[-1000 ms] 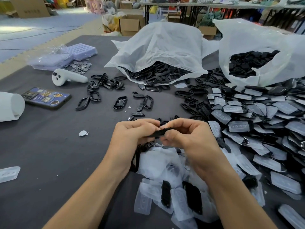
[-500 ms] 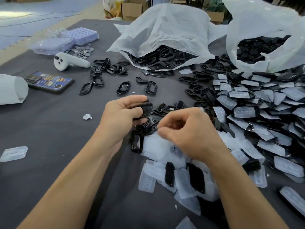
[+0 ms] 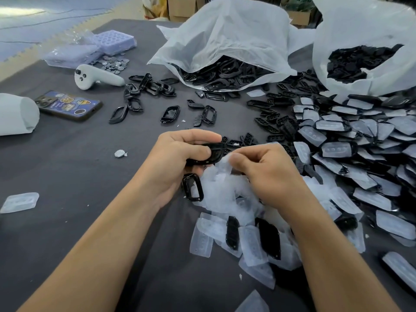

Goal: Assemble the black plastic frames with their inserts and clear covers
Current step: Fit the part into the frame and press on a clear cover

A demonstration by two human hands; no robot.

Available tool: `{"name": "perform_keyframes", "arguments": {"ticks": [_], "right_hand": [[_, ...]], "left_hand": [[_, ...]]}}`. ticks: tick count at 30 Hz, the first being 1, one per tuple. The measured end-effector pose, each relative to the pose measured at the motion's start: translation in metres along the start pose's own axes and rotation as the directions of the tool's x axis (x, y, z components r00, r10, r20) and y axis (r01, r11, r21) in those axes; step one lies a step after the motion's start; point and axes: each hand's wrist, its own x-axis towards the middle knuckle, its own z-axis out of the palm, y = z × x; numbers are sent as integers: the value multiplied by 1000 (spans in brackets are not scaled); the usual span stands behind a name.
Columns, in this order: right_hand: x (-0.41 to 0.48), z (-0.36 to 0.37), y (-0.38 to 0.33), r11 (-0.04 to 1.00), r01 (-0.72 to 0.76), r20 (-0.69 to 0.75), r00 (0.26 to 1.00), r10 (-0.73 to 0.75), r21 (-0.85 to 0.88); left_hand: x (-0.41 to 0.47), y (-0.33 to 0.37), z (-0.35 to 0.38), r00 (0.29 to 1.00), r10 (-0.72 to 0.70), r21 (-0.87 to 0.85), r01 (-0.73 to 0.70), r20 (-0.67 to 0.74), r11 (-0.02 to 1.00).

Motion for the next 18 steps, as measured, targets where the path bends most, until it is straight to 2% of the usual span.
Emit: {"name": "perform_keyframes", "arguments": {"ticks": [6,11,18], "right_hand": [[2,3,2,975,27,-141,990,5,222],[1,3,-2,889,-18,-129,988,87,458],[1,2,-3,861,-49,-112,986,121,507]], "left_hand": [[0,-3,1,993,-43,32,40,109,999],[0,-5,0,990,-76,16,75,121,997],[-3,-2,1,974,-92,93,74,207,993]]}}
